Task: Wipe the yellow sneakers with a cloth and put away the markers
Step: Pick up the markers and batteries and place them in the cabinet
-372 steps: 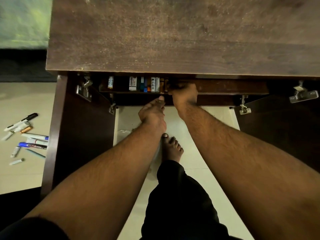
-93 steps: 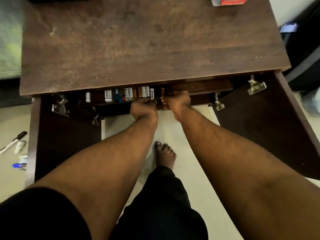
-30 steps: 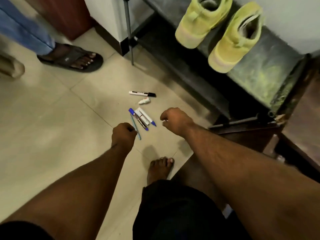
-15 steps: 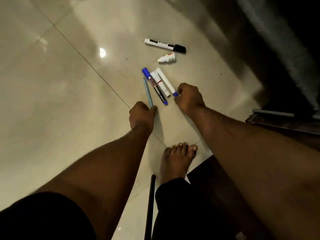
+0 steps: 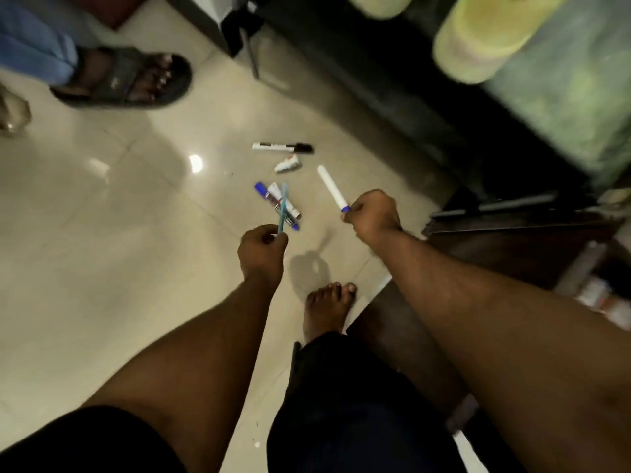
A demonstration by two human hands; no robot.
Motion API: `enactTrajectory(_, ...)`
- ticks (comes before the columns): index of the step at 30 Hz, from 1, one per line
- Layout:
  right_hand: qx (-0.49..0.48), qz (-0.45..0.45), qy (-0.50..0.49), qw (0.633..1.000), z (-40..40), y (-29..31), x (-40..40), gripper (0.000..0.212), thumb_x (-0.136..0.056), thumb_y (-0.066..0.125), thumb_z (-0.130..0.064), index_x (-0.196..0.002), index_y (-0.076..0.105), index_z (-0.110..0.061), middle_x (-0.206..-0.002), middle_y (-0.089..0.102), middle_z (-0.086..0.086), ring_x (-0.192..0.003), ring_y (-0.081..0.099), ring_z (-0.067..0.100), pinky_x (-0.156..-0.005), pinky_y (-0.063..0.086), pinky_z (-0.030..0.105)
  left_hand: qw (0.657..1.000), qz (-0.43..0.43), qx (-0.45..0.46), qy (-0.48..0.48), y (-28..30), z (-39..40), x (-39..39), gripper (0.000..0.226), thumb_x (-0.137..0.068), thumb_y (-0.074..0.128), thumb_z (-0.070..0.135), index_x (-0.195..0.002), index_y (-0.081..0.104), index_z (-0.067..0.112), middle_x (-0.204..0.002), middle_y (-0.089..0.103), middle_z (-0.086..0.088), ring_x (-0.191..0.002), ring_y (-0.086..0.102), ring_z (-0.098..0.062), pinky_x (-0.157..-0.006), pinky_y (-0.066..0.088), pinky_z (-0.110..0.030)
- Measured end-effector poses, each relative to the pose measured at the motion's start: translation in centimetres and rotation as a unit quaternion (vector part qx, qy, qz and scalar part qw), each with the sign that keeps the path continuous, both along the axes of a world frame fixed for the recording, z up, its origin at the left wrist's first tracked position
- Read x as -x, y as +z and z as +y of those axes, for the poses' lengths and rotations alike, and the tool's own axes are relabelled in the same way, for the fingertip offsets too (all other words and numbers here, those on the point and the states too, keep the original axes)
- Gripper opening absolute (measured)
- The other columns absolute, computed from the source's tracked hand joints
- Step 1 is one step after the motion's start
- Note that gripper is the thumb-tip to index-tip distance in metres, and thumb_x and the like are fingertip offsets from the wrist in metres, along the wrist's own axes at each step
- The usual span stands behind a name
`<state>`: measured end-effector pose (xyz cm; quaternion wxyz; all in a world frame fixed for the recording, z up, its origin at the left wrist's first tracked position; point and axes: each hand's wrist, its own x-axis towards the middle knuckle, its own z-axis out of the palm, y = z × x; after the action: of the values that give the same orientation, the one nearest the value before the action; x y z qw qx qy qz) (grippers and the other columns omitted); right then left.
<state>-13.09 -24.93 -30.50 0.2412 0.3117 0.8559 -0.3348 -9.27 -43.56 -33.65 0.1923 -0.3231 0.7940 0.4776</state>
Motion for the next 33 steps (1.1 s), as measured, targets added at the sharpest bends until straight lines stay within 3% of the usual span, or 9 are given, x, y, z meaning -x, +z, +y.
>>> enactTrajectory(3,0.028,0.051,-0.067,0.996,2.4,8.8,-1.9,0.018,-0.073,0.080,-0.017,-0.073,0.068,-0.003,-0.069,0.064,0.013,-0.067,0.063,0.031,-0.063,0.056,0.040,0.993,0.076,-0.043,-0.078,8.2,2.6,1.7,0.013,-0.081,0.070,0.019,-0.093,0.072,0.015,-0.060,0.061,-0.002,-0.052,0.054,-0.013,-0.061,0.045,-0.029)
enactTrajectory(5,0.036,0.088,-0.116,0.989,4.1,14.4,-3.7,0.020,-0.070,0.080,-0.015,-0.061,0.064,-0.011,-0.066,0.065,0.013,-0.062,0.064,0.029,-0.065,0.058,0.046,0.981,0.096,-0.128,-0.111,13.5,4.6,2.6,0.016,-0.083,0.067,0.013,-0.099,0.070,0.011,-0.063,0.064,-0.008,-0.051,0.058,-0.019,-0.055,0.050,-0.034)
enactTrajectory(10,0.065,0.185,-0.222,0.955,7.7,26.5,-12.5,0.022,-0.073,0.078,-0.010,-0.059,0.062,-0.010,-0.058,0.060,0.016,-0.049,0.055,0.024,-0.058,0.056,0.042,0.919,0.120,-0.326,-0.184,26.4,10.2,-0.4,0.017,-0.089,0.053,-0.002,-0.099,0.066,0.003,-0.087,0.066,-0.016,-0.075,0.068,-0.023,-0.068,0.059,-0.033)
enactTrajectory(15,0.098,0.225,-0.309,0.919,10.9,32.9,-24.5,0.017,-0.077,0.075,-0.003,-0.068,0.061,-0.005,-0.065,0.060,0.014,-0.052,0.053,0.018,-0.052,0.051,0.030,0.880,0.106,-0.415,-0.207,32.8,16.1,-9.0,0.020,-0.085,0.062,-0.006,-0.099,0.065,0.007,-0.079,0.063,-0.015,-0.059,0.064,-0.021,-0.057,0.058,-0.031)
enactTrajectory(22,0.092,0.222,-0.446,0.862,17.9,30.7,-39.3,0.013,-0.076,0.076,-0.002,-0.073,0.064,0.003,-0.063,0.061,0.014,-0.052,0.055,0.020,-0.056,0.055,0.032,0.892,-0.087,-0.373,-0.241,31.7,28.2,-22.1,0.042,-0.089,0.051,-0.007,-0.121,0.046,0.019,-0.088,0.060,-0.013,-0.056,0.057,-0.021,-0.040,0.049,-0.024)
enactTrajectory(25,0.109,0.209,-0.503,0.832,20.4,27.1,-43.6,0.013,-0.078,0.073,0.000,-0.071,0.063,0.002,-0.065,0.061,0.017,-0.055,0.055,0.022,-0.057,0.054,0.033,0.881,-0.159,-0.342,-0.285,28.3,33.0,-25.4,0.063,-0.089,0.047,-0.015,-0.143,0.034,0.014,-0.093,0.060,-0.017,-0.061,0.054,-0.020,-0.047,0.047,-0.028)
enactTrajectory(27,0.116,0.195,-0.536,0.814,21.9,24.0,-45.5,0.011,-0.077,0.074,0.000,-0.072,0.065,0.003,-0.067,0.063,0.018,-0.056,0.056,0.022,-0.056,0.055,0.032,0.886,-0.181,-0.297,-0.305,25.5,35.8,-26.4,0.061,-0.091,0.050,-0.012,-0.146,0.030,0.007,-0.098,0.061,-0.021,-0.067,0.059,-0.022,-0.051,0.051,-0.028)
enactTrajectory(30,0.145,0.187,-0.584,0.776,23.5,19.8,-46.3,0.008,-0.077,0.073,0.003,-0.077,0.067,0.007,-0.065,0.062,0.016,-0.055,0.055,0.022,-0.056,0.056,0.033,0.888,-0.211,-0.239,-0.332,22.2,39.2,-25.6,0.032,-0.098,0.049,0.003,-0.127,0.050,-0.009,-0.080,0.059,-0.015,-0.060,0.059,-0.020,-0.041,0.052,-0.023)
enactTrajectory(33,0.167,0.178,-0.615,0.750,24.8,16.2,-45.8,0.013,-0.077,0.074,0.001,-0.082,0.067,0.010,-0.067,0.061,0.018,-0.056,0.055,0.023,-0.059,0.058,0.036,0.902,-0.215,-0.178,-0.328,19.2,42.1,-24.6,0.023,-0.096,0.058,0.027,-0.097,0.063,0.005,-0.070,0.059,-0.007,-0.034,0.049,-0.007,-0.031,0.037,-0.014)
